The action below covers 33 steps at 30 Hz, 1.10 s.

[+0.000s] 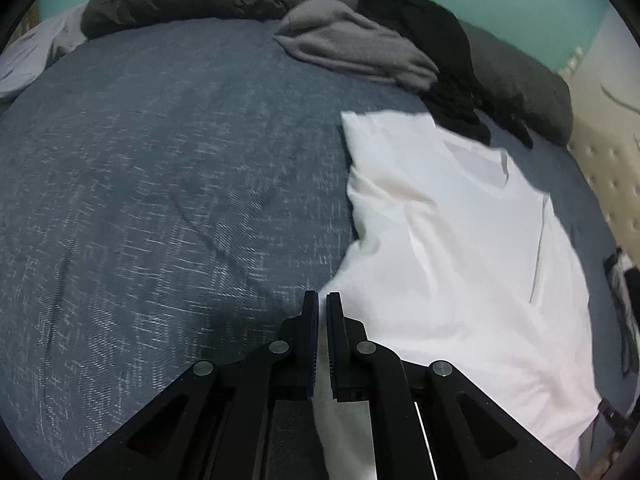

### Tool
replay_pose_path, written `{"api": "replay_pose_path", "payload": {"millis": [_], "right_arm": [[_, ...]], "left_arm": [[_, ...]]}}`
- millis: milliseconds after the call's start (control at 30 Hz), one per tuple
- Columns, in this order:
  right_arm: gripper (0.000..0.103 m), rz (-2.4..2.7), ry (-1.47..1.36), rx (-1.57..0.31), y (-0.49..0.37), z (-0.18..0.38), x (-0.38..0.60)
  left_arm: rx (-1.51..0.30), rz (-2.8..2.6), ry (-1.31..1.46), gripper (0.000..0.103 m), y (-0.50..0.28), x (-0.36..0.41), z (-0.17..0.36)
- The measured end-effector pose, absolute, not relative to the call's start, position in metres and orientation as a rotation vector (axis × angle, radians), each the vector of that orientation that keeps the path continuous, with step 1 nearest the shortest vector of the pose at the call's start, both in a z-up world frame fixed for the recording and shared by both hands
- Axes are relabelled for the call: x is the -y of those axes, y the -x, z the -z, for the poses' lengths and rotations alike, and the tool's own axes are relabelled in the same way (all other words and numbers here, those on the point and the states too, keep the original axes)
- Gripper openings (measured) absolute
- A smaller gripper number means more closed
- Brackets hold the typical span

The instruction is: Fold clothes

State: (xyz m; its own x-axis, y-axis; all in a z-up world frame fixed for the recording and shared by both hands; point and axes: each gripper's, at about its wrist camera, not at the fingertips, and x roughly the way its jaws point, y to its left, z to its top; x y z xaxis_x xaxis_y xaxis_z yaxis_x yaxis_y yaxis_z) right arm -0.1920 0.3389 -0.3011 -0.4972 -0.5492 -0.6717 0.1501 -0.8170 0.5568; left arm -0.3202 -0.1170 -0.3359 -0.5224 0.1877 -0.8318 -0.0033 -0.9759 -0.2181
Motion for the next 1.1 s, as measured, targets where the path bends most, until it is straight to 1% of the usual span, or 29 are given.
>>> {"api": "replay_pose_path", "payload": {"millis": [67, 133, 267, 467, 600, 700, 767, 833, 967, 1033, 1100], "right_arm": [[0.002, 2.326, -1.268, 0.614, 0.192, 0.301, -0.34], [0.002, 2.329, -1.261, 0.615, 0.191, 0.3, -0.34], [0.002, 2.332, -1.245, 0.633, 0.189, 0.295, -0.345], [0.002, 2.336, -1.262, 0.662, 0.184, 0.296, -0.353], [0.002, 2.302, -1.303, 0.69, 0.188, 0.309, -0.352], [0.002, 2.298, -1.306, 0.7, 0.189, 0.311, -0.354], [0.002, 2.299, -1.304, 0.697, 0.189, 0.31, -0.354], [0.002, 2.295, -1.306, 0.7, 0.189, 0.31, -0.354], [0.002, 2.29, -1.311, 0.702, 0.189, 0.311, -0.354], [0.002, 2.29, -1.311, 0.702, 0.188, 0.311, -0.354], [0.002, 2.29, -1.311, 0.702, 0.188, 0.312, -0.353]], "left_arm": [[0.246, -2.631, 1.47, 0.004, 0.32, 0.112, 0.337], [0.215, -2.636, 1.467, 0.0, 0.319, 0.109, 0.337], [0.161, -2.673, 1.454, 0.0, 0.314, 0.108, 0.329], [0.186, -2.699, 1.468, 0.0, 0.309, 0.125, 0.323], [0.243, -2.644, 1.47, 0.0, 0.309, 0.123, 0.328], [0.239, -2.631, 1.463, 0.0, 0.308, 0.121, 0.328], [0.241, -2.629, 1.463, 0.003, 0.308, 0.123, 0.328], [0.246, -2.63, 1.451, 0.019, 0.309, 0.124, 0.327], [0.258, -2.634, 1.418, 0.026, 0.312, 0.125, 0.326], [0.233, -2.618, 1.424, 0.031, 0.316, 0.121, 0.328], [0.193, -2.595, 1.437, 0.031, 0.32, 0.114, 0.332]]}}
